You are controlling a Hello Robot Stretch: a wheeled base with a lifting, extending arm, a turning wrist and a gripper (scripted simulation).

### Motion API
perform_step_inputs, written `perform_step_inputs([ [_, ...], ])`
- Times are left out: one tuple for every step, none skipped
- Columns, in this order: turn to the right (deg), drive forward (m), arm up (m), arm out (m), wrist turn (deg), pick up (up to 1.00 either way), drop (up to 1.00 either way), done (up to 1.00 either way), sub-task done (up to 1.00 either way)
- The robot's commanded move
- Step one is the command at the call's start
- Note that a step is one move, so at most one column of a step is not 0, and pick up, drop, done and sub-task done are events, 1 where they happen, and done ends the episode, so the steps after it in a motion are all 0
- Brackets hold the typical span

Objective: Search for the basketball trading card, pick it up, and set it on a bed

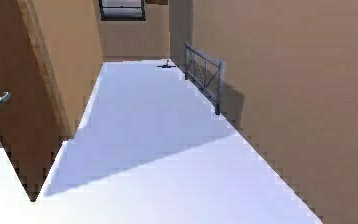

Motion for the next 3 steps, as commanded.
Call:
perform_step_inputs([
  [45.0,0.0,0.0,0.0,0.0,0.0,0.0,0.0,0.0],
  [45.0,0.0,0.0,0.0,0.0,0.0,0.0,0.0,0.0],
  [42.0,0.0,0.0,0.0,0.0,0.0,0.0,0.0,0.0],
])
